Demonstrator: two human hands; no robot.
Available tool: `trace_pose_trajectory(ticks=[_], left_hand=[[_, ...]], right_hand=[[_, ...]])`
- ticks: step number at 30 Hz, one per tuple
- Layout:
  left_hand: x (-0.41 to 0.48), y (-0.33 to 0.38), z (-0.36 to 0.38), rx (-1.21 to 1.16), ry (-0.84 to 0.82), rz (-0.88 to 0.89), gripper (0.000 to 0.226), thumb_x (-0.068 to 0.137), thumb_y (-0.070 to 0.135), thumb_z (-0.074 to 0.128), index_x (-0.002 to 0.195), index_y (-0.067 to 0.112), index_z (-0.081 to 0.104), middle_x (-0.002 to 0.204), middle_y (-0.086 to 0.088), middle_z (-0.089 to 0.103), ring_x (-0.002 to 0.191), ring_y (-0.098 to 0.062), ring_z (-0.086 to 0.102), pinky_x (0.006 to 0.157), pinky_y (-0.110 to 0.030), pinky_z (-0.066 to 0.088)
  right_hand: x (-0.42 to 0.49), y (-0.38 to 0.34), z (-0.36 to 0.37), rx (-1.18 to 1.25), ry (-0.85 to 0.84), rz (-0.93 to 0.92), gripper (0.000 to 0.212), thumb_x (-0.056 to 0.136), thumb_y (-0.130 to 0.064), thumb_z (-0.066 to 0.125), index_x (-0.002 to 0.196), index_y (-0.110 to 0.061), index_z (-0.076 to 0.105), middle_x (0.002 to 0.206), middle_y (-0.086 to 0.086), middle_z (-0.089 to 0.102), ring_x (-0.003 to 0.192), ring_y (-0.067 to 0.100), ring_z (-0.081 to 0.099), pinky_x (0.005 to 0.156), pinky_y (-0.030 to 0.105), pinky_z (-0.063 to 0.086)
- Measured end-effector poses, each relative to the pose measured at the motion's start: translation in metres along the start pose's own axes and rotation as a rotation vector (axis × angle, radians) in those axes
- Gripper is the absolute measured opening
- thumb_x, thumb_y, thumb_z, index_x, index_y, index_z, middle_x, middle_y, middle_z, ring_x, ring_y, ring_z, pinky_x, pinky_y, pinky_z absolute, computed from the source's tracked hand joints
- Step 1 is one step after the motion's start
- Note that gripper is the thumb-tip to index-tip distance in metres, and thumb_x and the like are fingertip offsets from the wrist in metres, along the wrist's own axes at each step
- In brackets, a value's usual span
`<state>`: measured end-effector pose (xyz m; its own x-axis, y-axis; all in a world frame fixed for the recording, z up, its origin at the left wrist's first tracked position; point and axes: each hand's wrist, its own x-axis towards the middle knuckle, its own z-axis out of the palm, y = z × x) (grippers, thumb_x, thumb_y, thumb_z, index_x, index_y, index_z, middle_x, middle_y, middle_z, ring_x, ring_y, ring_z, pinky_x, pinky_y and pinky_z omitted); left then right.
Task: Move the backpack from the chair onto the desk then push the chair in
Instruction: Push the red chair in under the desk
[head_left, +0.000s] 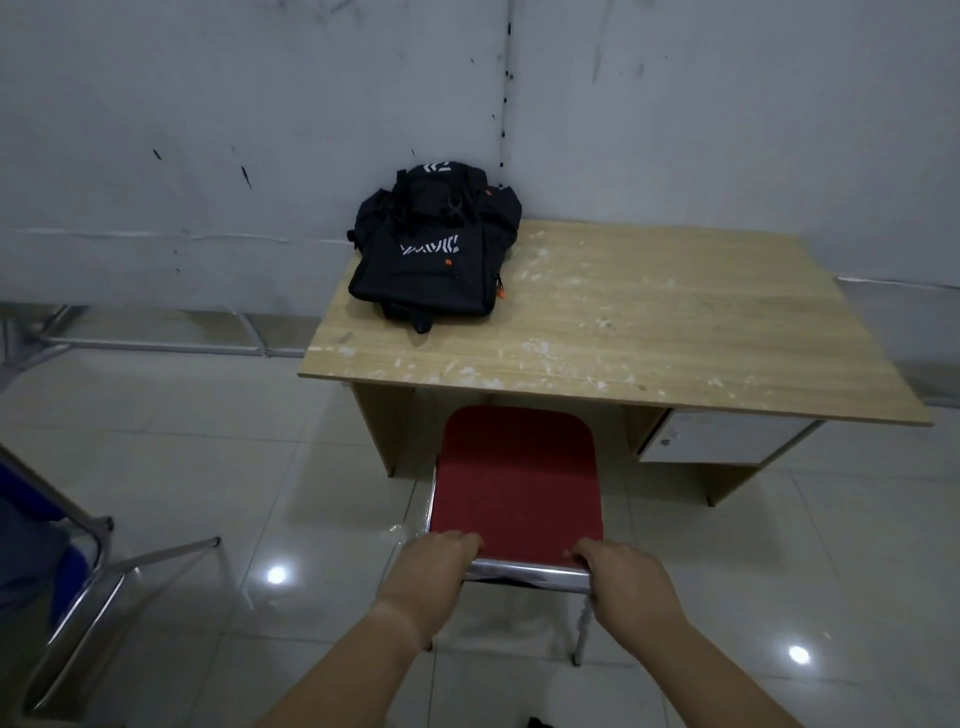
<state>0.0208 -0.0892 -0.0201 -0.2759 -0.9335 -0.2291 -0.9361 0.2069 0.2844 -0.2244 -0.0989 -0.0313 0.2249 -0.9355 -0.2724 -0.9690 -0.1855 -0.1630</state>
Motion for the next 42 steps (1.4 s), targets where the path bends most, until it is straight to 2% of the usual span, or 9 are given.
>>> trace_pose_trajectory(ticks=[8, 12, 16, 23, 30, 33, 36, 39, 42], left_hand=[[0.059, -0.011, -0.018, -0.004, -0.010, -0.075, 0.033, 0.083, 0.006, 0.052, 0.112, 0.022, 0.059, 0.107, -0.002, 0.066, 0.097, -0.022, 0.063, 0.081, -0.036, 0.053], [0.087, -0.022, -0.027, -0.010, -0.002, -0.049, 0.032, 0.083, 0.007, 0.050, 0.110, 0.021, 0.060, 0.106, -0.003, 0.066, 0.098, -0.023, 0.063, 0.080, -0.037, 0.052], [0.113, -0.043, -0.037, 0.004, 0.005, 0.004, 0.029, 0.077, 0.008, 0.051, 0.102, 0.018, 0.064, 0.098, -0.004, 0.069, 0.090, -0.025, 0.066, 0.076, -0.038, 0.054], [0.169, -0.065, -0.075, 0.047, 0.067, 0.128, 0.023, 0.075, 0.013, 0.054, 0.095, 0.024, 0.058, 0.092, 0.000, 0.067, 0.083, -0.022, 0.066, 0.070, -0.041, 0.054], [0.186, -0.095, -0.072, 0.094, 0.034, 0.141, 0.040, 0.065, 0.002, 0.059, 0.097, 0.027, 0.060, 0.091, 0.003, 0.068, 0.083, -0.020, 0.066, 0.068, -0.039, 0.055], [0.202, -0.094, -0.071, 0.084, 0.053, 0.127, 0.045, 0.053, -0.001, 0.063, 0.089, 0.025, 0.060, 0.085, 0.005, 0.068, 0.076, -0.020, 0.066, 0.062, -0.035, 0.054], [0.225, -0.089, -0.077, 0.093, 0.079, 0.121, 0.042, 0.046, -0.002, 0.066, 0.078, 0.024, 0.060, 0.073, 0.004, 0.067, 0.066, -0.020, 0.066, 0.054, -0.029, 0.051], [0.240, -0.089, -0.076, 0.103, 0.096, 0.161, 0.034, 0.054, 0.002, 0.065, 0.079, 0.024, 0.061, 0.072, 0.004, 0.068, 0.066, -0.019, 0.067, 0.055, -0.028, 0.050], [0.245, -0.090, -0.073, 0.114, 0.079, 0.210, 0.036, 0.052, 0.006, 0.070, 0.081, 0.026, 0.061, 0.072, 0.007, 0.068, 0.065, -0.016, 0.067, 0.053, -0.026, 0.050]], right_hand=[[0.064, 0.013, -0.027, 0.033, -0.035, -0.062, 0.038, 0.079, 0.004, 0.049, 0.107, -0.019, 0.060, 0.102, 0.001, 0.066, 0.091, 0.022, 0.063, 0.066, 0.031, 0.041], [0.093, 0.018, -0.037, 0.042, -0.037, -0.087, 0.038, 0.079, 0.001, 0.049, 0.107, -0.022, 0.059, 0.102, 0.000, 0.066, 0.090, 0.020, 0.062, 0.069, 0.034, 0.047], [0.124, 0.014, -0.049, 0.006, -0.090, -0.123, 0.040, 0.076, -0.001, 0.051, 0.107, -0.025, 0.058, 0.100, 0.001, 0.065, 0.091, 0.024, 0.063, 0.065, 0.035, 0.043], [0.179, 0.022, -0.077, 0.019, 0.043, -0.166, 0.043, 0.069, -0.013, 0.056, 0.107, -0.033, 0.060, 0.098, -0.004, 0.068, 0.092, 0.020, 0.066, 0.067, 0.035, 0.052], [0.194, 0.007, -0.058, 0.028, 0.061, -0.176, 0.041, 0.073, -0.015, 0.055, 0.110, -0.028, 0.062, 0.108, 0.001, 0.069, 0.095, 0.022, 0.067, 0.070, 0.037, 0.053], [0.210, 0.011, -0.060, -0.001, 0.055, -0.139, 0.046, 0.063, -0.007, 0.059, 0.103, -0.027, 0.067, 0.099, 0.001, 0.072, 0.084, 0.023, 0.069, 0.060, 0.037, 0.054], [0.234, 0.024, -0.067, -0.021, 0.101, -0.112, 0.045, 0.050, -0.006, 0.065, 0.088, -0.030, 0.069, 0.081, -0.004, 0.071, 0.068, 0.021, 0.068, 0.046, 0.031, 0.049], [0.244, 0.035, -0.074, -0.021, 0.101, -0.153, 0.046, 0.048, -0.009, 0.069, 0.088, -0.032, 0.068, 0.080, -0.007, 0.071, 0.066, 0.019, 0.067, 0.046, 0.030, 0.050], [0.245, 0.042, -0.079, -0.044, 0.088, -0.199, 0.047, 0.047, -0.011, 0.071, 0.089, -0.032, 0.069, 0.081, -0.010, 0.072, 0.065, 0.018, 0.068, 0.044, 0.027, 0.047]])
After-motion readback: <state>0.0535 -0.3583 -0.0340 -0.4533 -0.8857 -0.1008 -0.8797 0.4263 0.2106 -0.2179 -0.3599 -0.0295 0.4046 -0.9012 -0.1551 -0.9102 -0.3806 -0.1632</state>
